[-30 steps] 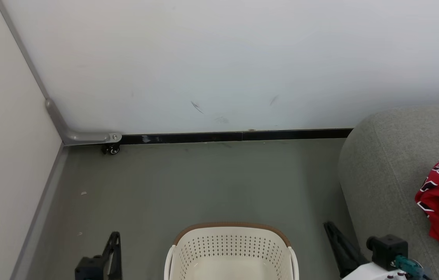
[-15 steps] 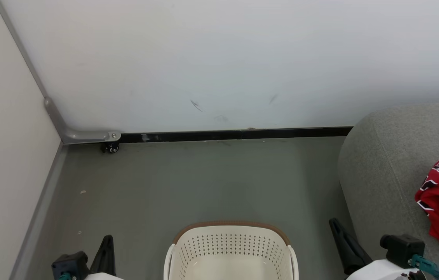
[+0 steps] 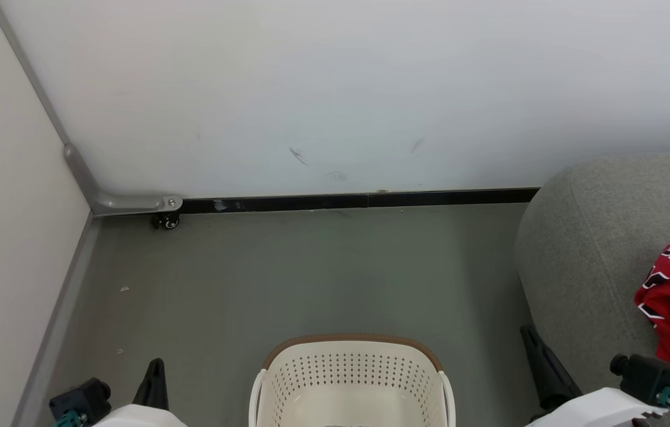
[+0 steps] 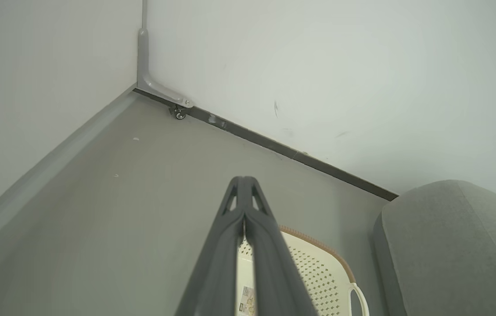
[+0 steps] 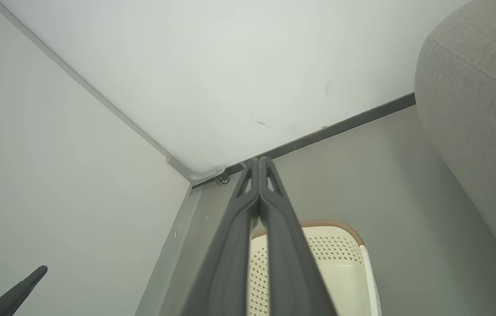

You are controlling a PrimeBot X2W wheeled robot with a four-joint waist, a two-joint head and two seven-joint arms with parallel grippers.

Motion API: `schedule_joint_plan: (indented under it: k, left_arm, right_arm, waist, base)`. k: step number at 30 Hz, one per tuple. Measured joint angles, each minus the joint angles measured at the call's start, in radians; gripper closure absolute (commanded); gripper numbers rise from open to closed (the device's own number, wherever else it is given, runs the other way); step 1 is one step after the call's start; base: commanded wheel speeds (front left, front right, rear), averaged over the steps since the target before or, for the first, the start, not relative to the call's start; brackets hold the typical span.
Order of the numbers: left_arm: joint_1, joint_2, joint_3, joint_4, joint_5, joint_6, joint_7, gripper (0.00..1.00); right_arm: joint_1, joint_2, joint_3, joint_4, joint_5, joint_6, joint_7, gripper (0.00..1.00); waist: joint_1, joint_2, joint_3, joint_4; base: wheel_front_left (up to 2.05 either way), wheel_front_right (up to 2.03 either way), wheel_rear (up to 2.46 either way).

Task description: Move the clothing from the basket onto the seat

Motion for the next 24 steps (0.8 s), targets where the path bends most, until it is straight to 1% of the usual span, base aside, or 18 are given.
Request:
schedule_joint_plan:
  k: [5, 8, 13, 18, 24]
  left_arm:
    - [-0.004, -0.007, 0.021, -0.007, -0.067, -0.025, 0.017, 1.00]
    - [-0.004, -0.011, 0.034, -0.012, -0.107, -0.034, 0.034, 1.00]
    - [-0.005, -0.019, 0.055, -0.019, -0.173, -0.061, 0.051, 1.00]
    - [-0.005, -0.030, 0.076, -0.025, -0.239, -0.081, 0.069, 1.00]
    - [-0.008, -0.039, 0.102, -0.030, -0.320, -0.110, 0.091, 1.00]
  right_arm:
    - [-0.001, -0.001, -0.015, -0.002, 0.076, 0.000, 0.004, 1.00]
    - [-0.002, -0.001, -0.021, -0.002, 0.119, 0.000, 0.010, 1.00]
    - [-0.005, -0.002, -0.028, -0.003, 0.193, 0.000, 0.011, 1.00]
    - [-0.008, -0.003, -0.039, -0.003, 0.267, 0.000, 0.020, 1.00]
    - [-0.026, -0.005, -0.053, -0.003, 0.355, 0.000, 0.021, 1.00]
  waist:
    - [0.0047, 0.0000, -0.002, -0.001]
    - [0.0069, 0.0000, -0.003, -0.001]
    - [0.0086, 0.0000, -0.004, -0.002]
    - [0.0086, 0.0000, -0.003, -0.003]
    - [0.0045, 0.0000, 0.002, -0.004]
  base:
    - [0.00, 0.00, 0.00]
    - [0.00, 0.00, 0.00]
    - [0.00, 0.00, 0.00]
    - [0.00, 0.00, 0.00]
    - [0.00, 0.00, 0.00]
